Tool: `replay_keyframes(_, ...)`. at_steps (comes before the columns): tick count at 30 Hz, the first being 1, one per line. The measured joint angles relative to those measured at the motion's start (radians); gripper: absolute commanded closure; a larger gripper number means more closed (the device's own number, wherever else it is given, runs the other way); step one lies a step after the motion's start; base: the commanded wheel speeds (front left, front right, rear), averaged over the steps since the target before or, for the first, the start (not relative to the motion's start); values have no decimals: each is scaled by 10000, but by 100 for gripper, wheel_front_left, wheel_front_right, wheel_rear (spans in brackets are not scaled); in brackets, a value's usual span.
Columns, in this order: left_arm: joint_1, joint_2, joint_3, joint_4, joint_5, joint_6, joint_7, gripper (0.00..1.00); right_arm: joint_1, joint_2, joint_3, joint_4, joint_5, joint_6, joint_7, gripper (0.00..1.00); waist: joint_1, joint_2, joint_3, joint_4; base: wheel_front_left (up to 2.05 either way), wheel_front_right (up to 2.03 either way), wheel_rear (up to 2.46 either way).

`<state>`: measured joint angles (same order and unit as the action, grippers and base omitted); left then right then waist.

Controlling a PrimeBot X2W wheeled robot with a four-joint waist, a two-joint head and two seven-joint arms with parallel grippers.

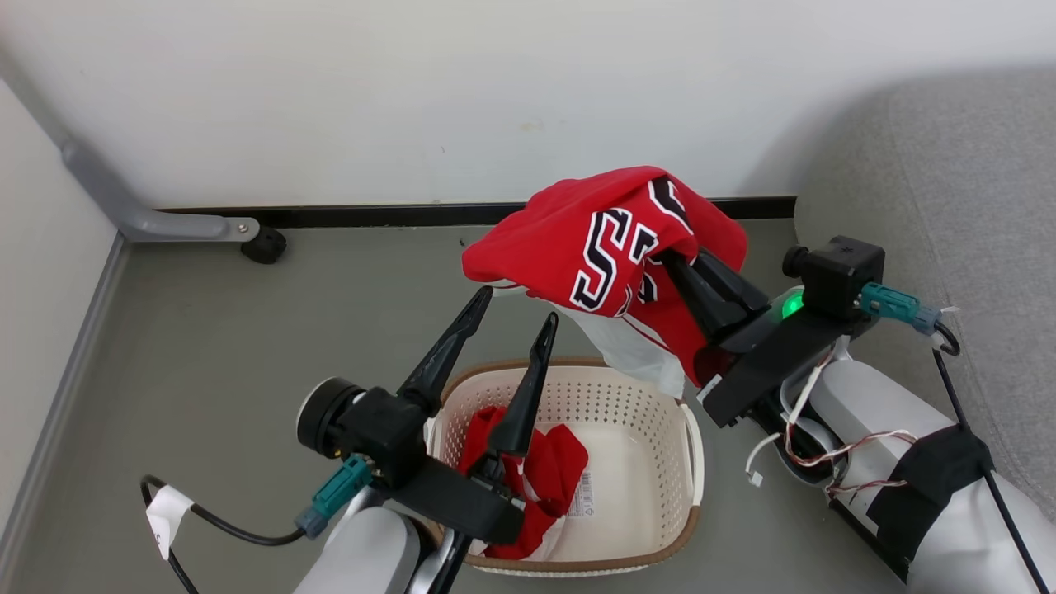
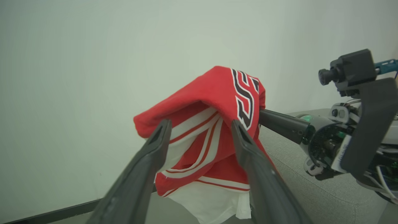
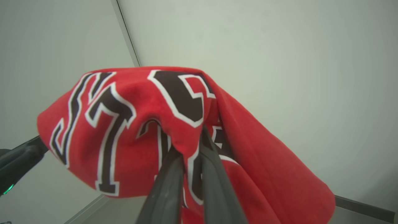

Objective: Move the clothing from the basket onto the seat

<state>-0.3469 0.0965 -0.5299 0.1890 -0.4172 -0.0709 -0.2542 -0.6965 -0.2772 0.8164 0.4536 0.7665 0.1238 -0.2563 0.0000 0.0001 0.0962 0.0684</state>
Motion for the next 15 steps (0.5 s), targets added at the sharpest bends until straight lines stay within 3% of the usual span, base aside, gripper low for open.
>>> replay_keyframes(15, 356, 23, -75, 334, 433, -132, 0, 0, -18, -171, -809, -6, -176, 0, 0, 100, 0, 0, 99, -1260, 0, 0, 0)
